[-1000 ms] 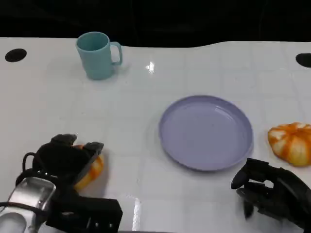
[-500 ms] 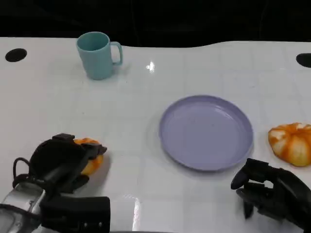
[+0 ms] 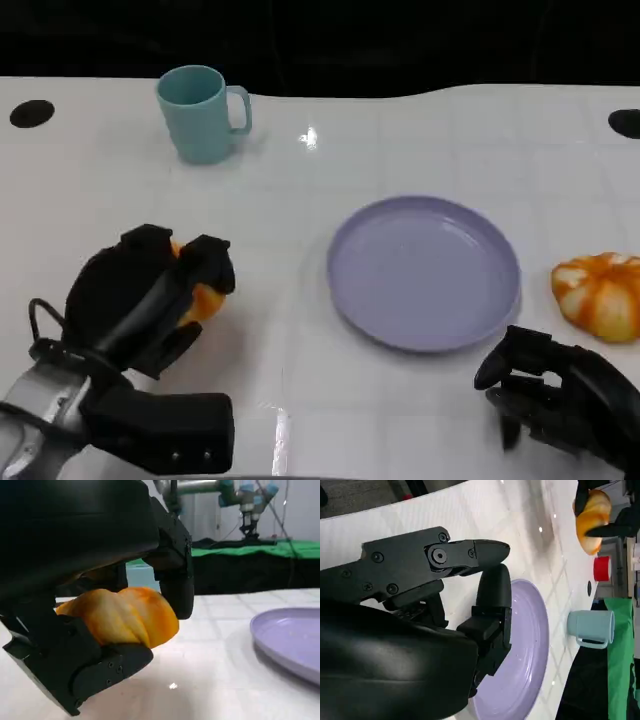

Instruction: Grasp the bread from the table and place it into the plate.

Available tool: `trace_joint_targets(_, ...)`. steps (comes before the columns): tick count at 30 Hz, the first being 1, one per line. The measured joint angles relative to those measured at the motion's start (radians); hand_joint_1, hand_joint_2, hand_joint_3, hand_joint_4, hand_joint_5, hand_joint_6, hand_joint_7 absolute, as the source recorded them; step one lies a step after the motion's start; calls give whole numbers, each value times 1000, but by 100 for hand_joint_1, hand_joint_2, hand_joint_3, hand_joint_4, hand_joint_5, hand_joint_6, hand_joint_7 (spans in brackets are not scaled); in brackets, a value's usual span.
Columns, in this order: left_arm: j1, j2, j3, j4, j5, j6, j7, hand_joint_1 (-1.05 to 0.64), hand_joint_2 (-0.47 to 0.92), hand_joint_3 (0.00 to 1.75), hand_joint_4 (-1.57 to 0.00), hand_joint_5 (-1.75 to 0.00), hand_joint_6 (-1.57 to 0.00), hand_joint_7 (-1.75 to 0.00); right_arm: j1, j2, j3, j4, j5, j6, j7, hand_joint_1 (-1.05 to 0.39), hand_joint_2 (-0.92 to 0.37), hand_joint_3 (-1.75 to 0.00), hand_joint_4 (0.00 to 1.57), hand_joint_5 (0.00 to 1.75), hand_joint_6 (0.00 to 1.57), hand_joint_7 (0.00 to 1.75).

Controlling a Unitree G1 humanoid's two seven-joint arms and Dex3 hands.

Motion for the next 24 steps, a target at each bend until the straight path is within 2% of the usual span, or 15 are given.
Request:
trace_joint_targets(12,-67,-11,24,-54,-71,-8,-82,-20,52,115,-78,-175,-57,-175,-8,0,0,22,-1,-18,-1,-54,-92,-29,65,175,64,139)
trace_joint_targets(19,-172,-64,3,19,-86,-32,-123,-20,54,101,-79,-175,-56,-175,-9,0,0,25,-2,-21,0,-52,-92,-29,65,175,64,141)
trace_joint_targets(24,-253,-120,-17,101,-97,-44,-127,-19,53,98,-80,-175,-56,-175,-15,2,1,35,0,-28,8,-51,-92,-30,66,175,63,141)
